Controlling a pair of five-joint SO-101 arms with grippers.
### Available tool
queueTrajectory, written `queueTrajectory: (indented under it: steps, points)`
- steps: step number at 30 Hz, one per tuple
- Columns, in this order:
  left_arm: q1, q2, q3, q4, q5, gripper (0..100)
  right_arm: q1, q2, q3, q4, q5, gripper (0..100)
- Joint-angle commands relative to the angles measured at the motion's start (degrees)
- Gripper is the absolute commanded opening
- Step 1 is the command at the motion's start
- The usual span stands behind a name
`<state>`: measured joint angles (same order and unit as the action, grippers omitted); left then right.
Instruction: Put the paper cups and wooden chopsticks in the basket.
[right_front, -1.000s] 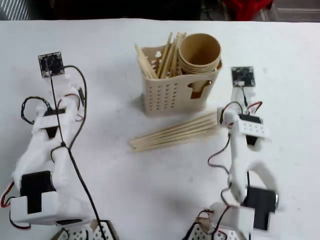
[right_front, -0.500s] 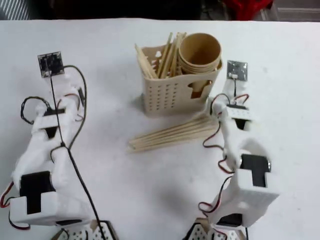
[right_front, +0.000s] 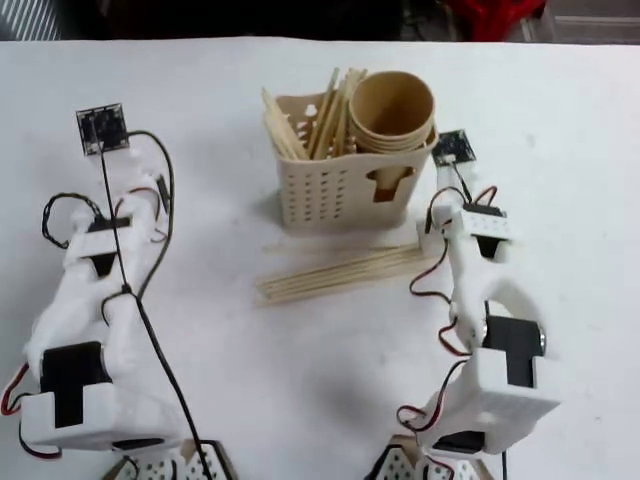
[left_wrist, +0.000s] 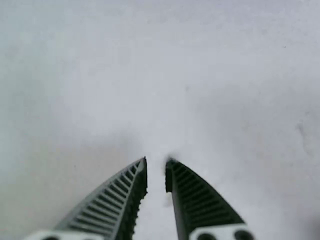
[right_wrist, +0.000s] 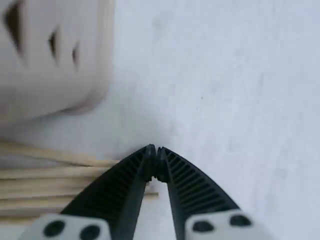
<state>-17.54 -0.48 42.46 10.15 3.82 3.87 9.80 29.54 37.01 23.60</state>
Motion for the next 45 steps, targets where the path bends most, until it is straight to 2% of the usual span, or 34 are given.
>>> queueTrajectory:
  steps: [1,8,15,25,32,36,40,45]
  points:
    - [0.48,-0.22,-2.81,-0.18,0.18,9,-0.92,-4.09,-0.88,6.11,4.48,1.7]
    - [0.40,-0.22,-2.81,-0.09,0.18,9,-1.27,-8.40,7.03,1.89,8.53,1.7]
    - [0.40,-0.22,-2.81,-0.18,0.18,9,-3.65,-19.21,16.35,-1.10,12.48,1.7]
    - [0.40,-0.22,-2.81,-0.18,0.18,9,-8.48,-33.36,21.10,0.04,12.04,1.8]
    - [0.40,-0.22,-2.81,-0.18,0.18,9,-4.79,-33.54,21.10,1.71,11.43,1.8]
    - [0.40,-0.22,-2.81,-0.09,0.18,9,-0.84,-33.54,21.10,1.36,4.84,1.8]
    - [0.40,-0.22,-2.81,0.00,0.18,9,2.24,-33.54,21.10,1.27,3.87,1.8]
    - [0.48,-0.22,-2.81,0.00,0.18,9,2.33,-34.15,20.48,-0.48,3.52,1.7]
